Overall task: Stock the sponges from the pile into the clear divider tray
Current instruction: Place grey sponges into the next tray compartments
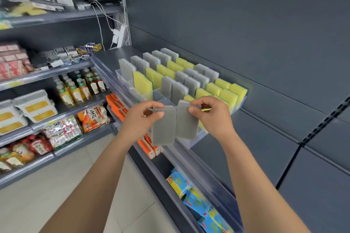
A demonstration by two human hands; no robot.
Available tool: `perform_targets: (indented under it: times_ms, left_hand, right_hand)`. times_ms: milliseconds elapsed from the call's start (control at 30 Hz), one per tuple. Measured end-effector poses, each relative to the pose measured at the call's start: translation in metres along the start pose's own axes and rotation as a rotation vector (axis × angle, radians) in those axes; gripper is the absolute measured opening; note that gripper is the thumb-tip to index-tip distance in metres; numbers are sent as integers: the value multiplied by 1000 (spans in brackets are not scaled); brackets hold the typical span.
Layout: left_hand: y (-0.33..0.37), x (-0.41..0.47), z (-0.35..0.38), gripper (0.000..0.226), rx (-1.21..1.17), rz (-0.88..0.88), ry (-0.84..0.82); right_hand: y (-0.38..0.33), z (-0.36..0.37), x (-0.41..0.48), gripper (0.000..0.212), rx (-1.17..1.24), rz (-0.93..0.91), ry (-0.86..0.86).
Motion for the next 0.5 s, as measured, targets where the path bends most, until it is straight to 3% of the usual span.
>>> perform_targets:
  times_ms: [500]
  left_hand:
    - [-27, 114, -39, 17, 16, 84, -9]
  right_hand:
    - [-1, 55, 71, 17, -20, -64, 218]
Point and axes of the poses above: each hand's wrist, its own x-axis towards the middle knuckle, its own z-axis out of the palm, y = z × x, the point moved 2 cm from there along x, towards the middle knuckle, and after that the axes turned 3 degrees about x, right-handed, at the moved point
